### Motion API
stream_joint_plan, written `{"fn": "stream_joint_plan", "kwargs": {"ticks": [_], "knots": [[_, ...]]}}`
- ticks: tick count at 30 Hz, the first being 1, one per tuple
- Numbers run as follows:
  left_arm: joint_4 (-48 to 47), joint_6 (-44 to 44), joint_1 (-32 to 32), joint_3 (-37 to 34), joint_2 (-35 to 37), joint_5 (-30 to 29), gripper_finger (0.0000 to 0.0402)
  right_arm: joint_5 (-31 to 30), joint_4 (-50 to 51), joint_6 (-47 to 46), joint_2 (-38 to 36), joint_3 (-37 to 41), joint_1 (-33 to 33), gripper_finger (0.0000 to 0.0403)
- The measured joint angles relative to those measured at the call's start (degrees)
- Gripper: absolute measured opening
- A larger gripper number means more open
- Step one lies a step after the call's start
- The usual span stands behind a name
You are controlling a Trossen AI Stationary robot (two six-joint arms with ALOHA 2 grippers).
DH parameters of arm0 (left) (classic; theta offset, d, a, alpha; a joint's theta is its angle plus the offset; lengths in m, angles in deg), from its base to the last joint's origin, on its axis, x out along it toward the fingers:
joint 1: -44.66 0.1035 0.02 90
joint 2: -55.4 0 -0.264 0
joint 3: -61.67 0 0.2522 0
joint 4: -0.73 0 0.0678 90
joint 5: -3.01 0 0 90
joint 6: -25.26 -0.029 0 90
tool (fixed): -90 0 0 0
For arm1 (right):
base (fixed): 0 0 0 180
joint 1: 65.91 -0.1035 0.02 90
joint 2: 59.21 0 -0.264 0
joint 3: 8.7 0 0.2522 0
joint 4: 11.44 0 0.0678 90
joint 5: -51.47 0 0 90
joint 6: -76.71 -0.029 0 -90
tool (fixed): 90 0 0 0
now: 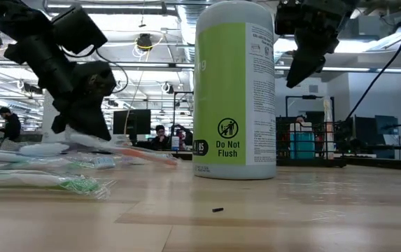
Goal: Pick & Place toothbrushing station
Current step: Put the purple toothbrush into the wire organizer
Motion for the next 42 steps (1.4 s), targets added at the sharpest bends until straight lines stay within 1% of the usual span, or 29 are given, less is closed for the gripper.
{"fn": "stream_joint_plan", "kwargs": {"ticks": [5,10,12,15,19,22,23,25,27,30,33,35,38,42], "knots": [[-0.12,-2.59,0.00,1.98,0.00,-1.05,0.0000,-1.50,0.16,-0.02,0.00,0.00,0.31,0.0118],[-0.26,-5.24,0.02,2.94,2.66,-4.24,0.0000,-9.33,-0.14,-0.45,-0.20,0.00,1.29,0.0118],[-0.26,-7.03,0.02,2.93,5.10,-6.06,0.0000,-11.01,-0.64,0.49,-0.48,0.04,1.88,0.0118],[-0.21,-9.34,0.03,2.92,10.18,-9.66,0.0000,-11.69,-3.67,2.25,-0.57,0.04,2.89,0.0118],[0.91,-14.97,-0.20,2.90,18.27,-11.66,0.0000,-13.60,-7.07,5.46,-1.63,0.04,4.75,0.0118],[4.74,-19.84,-1.43,2.92,22.87,-13.55,0.0000,-13.76,-11.41,7.63,-3.25,0.07,6.48,0.0118],[6.75,-21.73,-1.91,2.92,23.97,-14.33,0.0000,-13.54,-14.21,8.65,-3.70,0.01,6.85,0.0118],[10.08,-24.77,-3.03,2.92,24.99,-14.90,0.0000,-10.79,-18.63,10.69,-4.90,0.00,7.34,0.0118],[14.29,-27.51,-3.99,2.96,24.87,-14.90,0.0000,-6.06,-24.61,12.24,-5.26,-0.13,7.62,0.0118],[18.97,-31.17,-5.42,2.92,23.47,-14.92,0.0000,0.98,-29.36,14.02,-5.40,-0.02,7.64,0.0118],[23.73,-33.85,-6.46,2.90,22.04,-15.09,0.0000,5.13,-33.04,14.42,-5.19,-0.01,7.63,0.0118],[27.37,-35.43,-7.18,2.90,20.89,-15.24,0.0000,7.31,-34.81,14.88,-4.59,-0.02,7.17,0.0118],[32.85,-38.18,-8.68,2.90,19.54,-14.71,0.0000,8.97,-36.92,15.18,-4.28,0.02,6.48,0.0118],[34.26,-41.55,-10.62,4.53,17.46,-14.59,0.0000,9.49,-39.63,15.24,-3.74,0.11,5.34,0.0118]]}}
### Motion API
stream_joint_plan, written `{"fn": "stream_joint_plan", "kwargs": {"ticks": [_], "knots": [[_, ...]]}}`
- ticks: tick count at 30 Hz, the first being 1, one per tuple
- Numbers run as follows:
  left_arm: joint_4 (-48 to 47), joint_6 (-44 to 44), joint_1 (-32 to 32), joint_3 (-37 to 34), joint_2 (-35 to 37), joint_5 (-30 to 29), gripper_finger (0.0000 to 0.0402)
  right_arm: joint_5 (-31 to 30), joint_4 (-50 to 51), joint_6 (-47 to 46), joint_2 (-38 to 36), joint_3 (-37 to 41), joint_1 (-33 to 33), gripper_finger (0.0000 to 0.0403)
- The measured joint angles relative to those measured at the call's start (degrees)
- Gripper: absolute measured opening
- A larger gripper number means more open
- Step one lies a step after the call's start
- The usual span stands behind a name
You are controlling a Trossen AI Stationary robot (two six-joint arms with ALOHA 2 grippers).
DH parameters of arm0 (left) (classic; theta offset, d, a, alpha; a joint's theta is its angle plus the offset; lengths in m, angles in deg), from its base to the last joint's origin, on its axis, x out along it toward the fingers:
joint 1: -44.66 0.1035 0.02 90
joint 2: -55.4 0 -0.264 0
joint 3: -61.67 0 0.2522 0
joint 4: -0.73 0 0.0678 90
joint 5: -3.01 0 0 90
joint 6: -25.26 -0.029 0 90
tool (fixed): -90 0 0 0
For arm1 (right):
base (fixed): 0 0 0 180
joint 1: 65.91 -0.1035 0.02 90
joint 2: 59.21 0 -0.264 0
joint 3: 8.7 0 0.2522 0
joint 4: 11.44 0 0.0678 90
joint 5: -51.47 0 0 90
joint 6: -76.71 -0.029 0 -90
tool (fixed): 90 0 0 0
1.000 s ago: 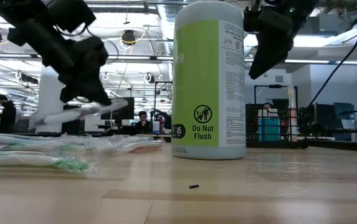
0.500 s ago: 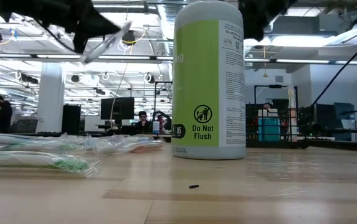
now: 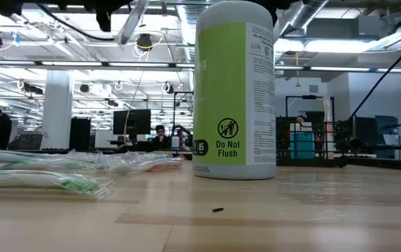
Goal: Pick & Place toothbrushing station
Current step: Put the purple toothbrush into the wire organizer
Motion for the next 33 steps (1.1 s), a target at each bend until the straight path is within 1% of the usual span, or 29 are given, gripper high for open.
{"fn": "stream_joint_plan", "kwargs": {"ticks": [6,8,11,13,15,18,23,31,33], "knots": [[0.36,-4.60,-2.07,6.64,-6.11,-0.06,0.0000,2.76,-4.70,0.78,1.07,0.09,-1.41,0.0118],[0.16,-6.61,-2.46,8.80,-8.42,0.17,0.0000,2.94,-7.81,1.10,2.02,-0.30,-1.99,0.0118],[0.42,-9.09,-2.78,12.18,-12.26,0.23,0.0000,3.21,-8.83,1.23,3.29,0.13,-2.71,0.0118],[-0.01,-10.47,-2.85,13.90,-14.35,0.27,0.0000,3.81,-12.89,1.25,4.83,-0.24,-3.20,0.0118],[0.42,-11.16,-2.91,16.07,-16.76,0.37,0.0000,4.00,-14.31,1.21,5.60,-0.12,-3.30,0.0118],[0.46,-12.96,-2.90,18.00,-18.71,0.29,0.0000,4.17,-15.94,0.79,7.23,-0.10,-3.27,0.0118],[0.39,-14.07,-2.55,19.54,-20.37,-0.45,0.0000,6.80,-19.63,0.36,8.22,-0.09,-3.24,0.0118],[1.42,-15.23,-2.02,19.52,-20.94,-1.22,0.0000,6.92,-25.34,-0.85,10.24,-0.29,-3.18,0.0118],[1.43,-15.23,-1.89,19.52,-21.03,-1.20,0.0000,6.94,-24.96,-1.36,10.60,0.03,-3.21,0.0118]]}}
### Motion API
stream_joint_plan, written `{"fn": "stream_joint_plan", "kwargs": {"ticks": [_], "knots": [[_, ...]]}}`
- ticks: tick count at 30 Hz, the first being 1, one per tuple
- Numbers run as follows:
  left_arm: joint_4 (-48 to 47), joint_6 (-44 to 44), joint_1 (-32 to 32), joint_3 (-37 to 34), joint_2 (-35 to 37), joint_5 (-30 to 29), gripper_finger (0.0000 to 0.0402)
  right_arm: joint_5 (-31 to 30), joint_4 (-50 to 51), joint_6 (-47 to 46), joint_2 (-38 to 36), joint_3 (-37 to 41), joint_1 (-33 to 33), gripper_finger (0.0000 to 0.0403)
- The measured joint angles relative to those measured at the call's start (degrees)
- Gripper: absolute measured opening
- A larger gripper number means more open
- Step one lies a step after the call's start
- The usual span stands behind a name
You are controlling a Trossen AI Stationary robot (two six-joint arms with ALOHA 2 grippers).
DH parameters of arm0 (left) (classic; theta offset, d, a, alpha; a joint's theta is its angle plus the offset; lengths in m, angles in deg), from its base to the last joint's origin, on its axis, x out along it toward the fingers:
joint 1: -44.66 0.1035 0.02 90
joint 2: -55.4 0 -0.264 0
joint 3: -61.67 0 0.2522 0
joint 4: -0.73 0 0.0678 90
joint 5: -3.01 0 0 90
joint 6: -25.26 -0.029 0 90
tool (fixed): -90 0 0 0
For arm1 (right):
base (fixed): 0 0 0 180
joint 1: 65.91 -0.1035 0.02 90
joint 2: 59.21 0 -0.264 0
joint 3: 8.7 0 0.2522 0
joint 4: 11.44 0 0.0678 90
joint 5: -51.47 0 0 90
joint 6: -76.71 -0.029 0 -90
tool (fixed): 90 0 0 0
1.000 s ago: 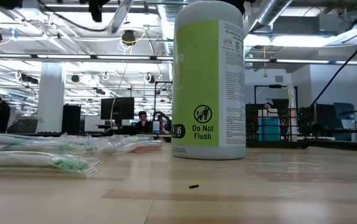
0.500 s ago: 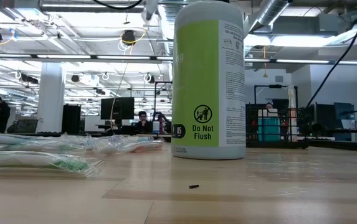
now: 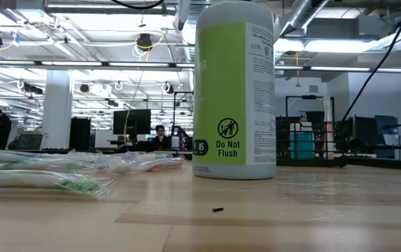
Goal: Pick & Place toothbrushing station
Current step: Put the purple toothbrush into the wire organizer
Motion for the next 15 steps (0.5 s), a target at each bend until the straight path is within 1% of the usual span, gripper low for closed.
{"fn": "stream_joint_plan", "kwargs": {"ticks": [8,15], "knots": [[0.60,0.00,0.02,0.00,0.00,0.00,0.0000,-0.05,-4.21,-0.57,2.64,-0.17,0.15,0.0118],[0.65,0.00,0.02,-0.02,0.00,0.00,0.0000,-0.04,-4.92,-1.03,2.32,-0.11,0.42,0.0118]]}}
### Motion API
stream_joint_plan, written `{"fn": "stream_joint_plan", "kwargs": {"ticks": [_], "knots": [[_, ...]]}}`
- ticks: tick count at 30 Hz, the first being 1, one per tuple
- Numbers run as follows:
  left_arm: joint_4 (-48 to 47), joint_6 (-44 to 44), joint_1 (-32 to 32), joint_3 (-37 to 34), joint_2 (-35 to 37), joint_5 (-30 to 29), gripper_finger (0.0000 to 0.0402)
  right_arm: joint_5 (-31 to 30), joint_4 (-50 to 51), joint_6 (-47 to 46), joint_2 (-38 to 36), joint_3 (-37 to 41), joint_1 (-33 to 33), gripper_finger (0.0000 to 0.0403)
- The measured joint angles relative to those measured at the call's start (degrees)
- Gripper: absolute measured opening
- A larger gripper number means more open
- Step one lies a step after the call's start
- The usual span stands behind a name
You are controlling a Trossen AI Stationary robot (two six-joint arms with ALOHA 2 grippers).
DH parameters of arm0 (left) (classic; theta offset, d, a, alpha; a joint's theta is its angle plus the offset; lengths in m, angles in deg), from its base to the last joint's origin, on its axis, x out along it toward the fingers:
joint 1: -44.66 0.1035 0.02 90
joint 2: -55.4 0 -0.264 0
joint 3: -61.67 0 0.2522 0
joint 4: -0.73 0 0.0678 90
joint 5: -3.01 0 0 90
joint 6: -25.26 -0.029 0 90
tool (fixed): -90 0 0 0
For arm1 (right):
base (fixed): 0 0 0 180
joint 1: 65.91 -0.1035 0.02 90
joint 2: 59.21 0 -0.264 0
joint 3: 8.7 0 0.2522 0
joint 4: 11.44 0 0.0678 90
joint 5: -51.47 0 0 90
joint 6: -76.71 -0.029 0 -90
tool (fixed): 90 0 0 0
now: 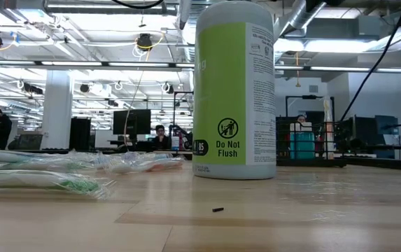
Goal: Pick & Place toothbrushing station
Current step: Put the purple toothbrush into the wire organizer
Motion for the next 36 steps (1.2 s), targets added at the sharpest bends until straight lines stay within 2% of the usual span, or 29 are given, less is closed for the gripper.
{"fn": "stream_joint_plan", "kwargs": {"ticks": [8,20,24,30,36], "knots": [[0.20,0.00,-0.02,0.00,0.00,0.02,0.0000,-0.07,-1.22,-0.93,-0.15,-0.04,0.01,0.0118],[0.79,-0.02,-0.07,-0.07,-0.35,0.04,0.0000,-0.22,-4.81,-0.93,3.80,-0.02,0.86,0.0112],[0.75,-0.02,-0.07,-0.07,-0.35,0.02,0.0000,-0.21,-5.11,-0.93,3.80,-0.02,1.21,0.0087],[0.68,-0.02,-0.07,-0.07,-0.35,0.13,0.0000,-0.13,-5.17,-0.43,3.80,-0.02,1.22,0.0013],[0.63,-0.02,-0.07,-0.07,-0.35,0.07,0.0001,-0.07,-5.12,-0.45,3.80,-0.02,1.22,0.0005]]}}
